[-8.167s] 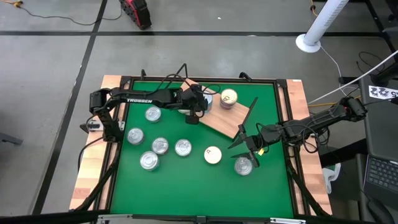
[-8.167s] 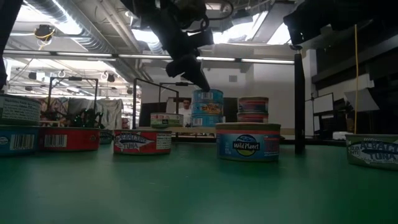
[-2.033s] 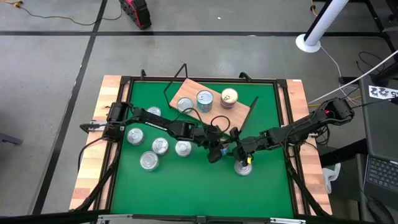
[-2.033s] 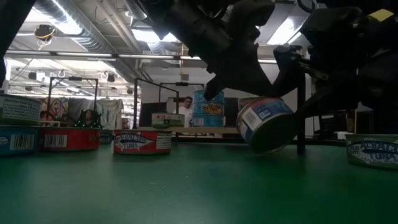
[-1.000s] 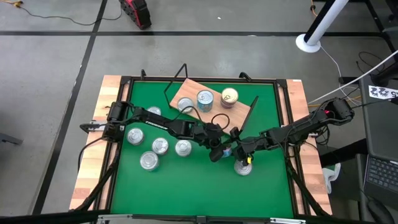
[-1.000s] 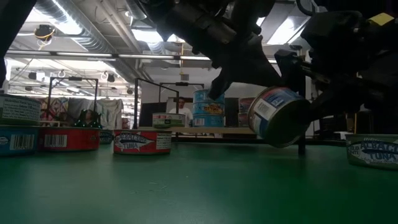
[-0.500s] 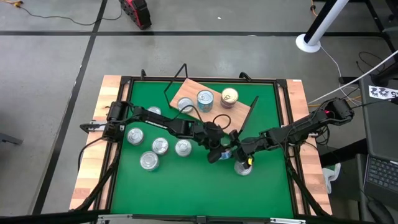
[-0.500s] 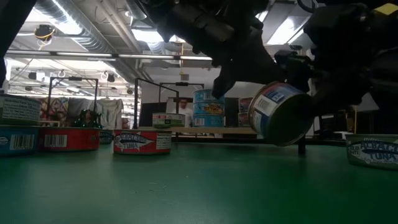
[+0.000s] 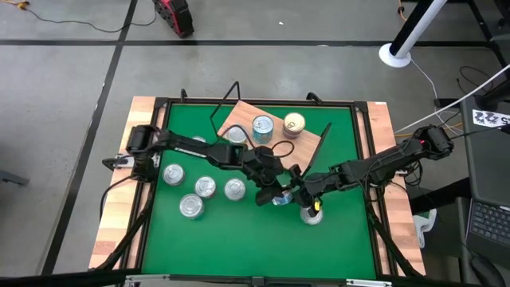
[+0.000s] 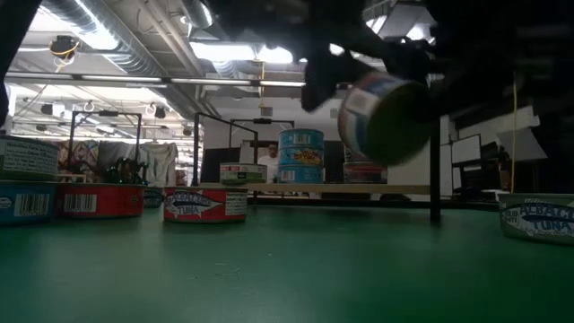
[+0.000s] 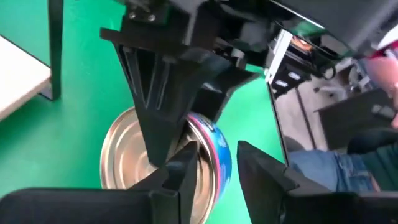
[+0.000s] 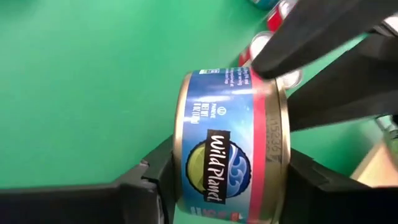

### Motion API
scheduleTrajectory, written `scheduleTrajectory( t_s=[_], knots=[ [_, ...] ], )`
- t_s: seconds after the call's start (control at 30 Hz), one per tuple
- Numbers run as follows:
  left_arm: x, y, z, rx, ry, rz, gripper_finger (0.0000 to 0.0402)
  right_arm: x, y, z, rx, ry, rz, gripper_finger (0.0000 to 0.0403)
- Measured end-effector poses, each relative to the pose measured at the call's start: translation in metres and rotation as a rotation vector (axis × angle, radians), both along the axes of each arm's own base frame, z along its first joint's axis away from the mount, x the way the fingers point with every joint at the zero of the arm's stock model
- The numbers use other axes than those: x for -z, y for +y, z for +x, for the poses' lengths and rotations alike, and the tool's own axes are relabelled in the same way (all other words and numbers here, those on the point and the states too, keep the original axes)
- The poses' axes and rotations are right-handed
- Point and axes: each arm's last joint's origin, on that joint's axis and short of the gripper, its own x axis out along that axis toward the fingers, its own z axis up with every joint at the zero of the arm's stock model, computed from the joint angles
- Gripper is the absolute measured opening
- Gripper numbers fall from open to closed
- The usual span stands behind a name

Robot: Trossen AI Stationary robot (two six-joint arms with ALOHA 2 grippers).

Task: Stack canned seafood by type on shelf
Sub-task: Stack the blue-pink tuna can on top of the blue-pink tuna can on the shelf

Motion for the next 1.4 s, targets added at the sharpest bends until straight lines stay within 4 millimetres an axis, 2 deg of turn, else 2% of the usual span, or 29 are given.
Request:
scheduleTrajectory(
  t_s=[0.17,0.47,0.63,0.77,0.87,1.03,1.4],
  knots=[
    [-0.030,0.011,-0.020,-0.044,-0.006,0.104,0.0109,-0.022,0.001,0.007,0.028,0.004,-0.030,0.0194],
    [-0.079,0.035,-0.057,-0.114,-0.067,0.313,0.0109,-0.068,-0.004,0.012,0.140,0.015,-0.237,0.0183],
    [-0.096,0.051,-0.068,-0.154,-0.118,0.412,0.0109,-0.090,-0.009,0.011,0.228,0.004,-0.426,0.0192],
    [-0.099,0.065,-0.071,-0.175,-0.125,0.487,0.0109,-0.097,-0.017,0.011,0.311,0.004,-0.632,0.0188],
    [-0.098,0.075,-0.072,-0.185,-0.119,0.533,0.0109,-0.097,-0.029,0.012,0.366,0.034,-0.739,0.0189],
    [-0.094,0.089,-0.072,-0.217,-0.097,0.540,0.0109,-0.095,-0.064,0.014,0.460,0.119,-0.772,0.0192],
    [-0.094,0.098,-0.074,-0.212,-0.098,0.586,0.0109,-0.091,-0.140,0.009,0.569,0.232,-0.611,0.0194]
  ],
)
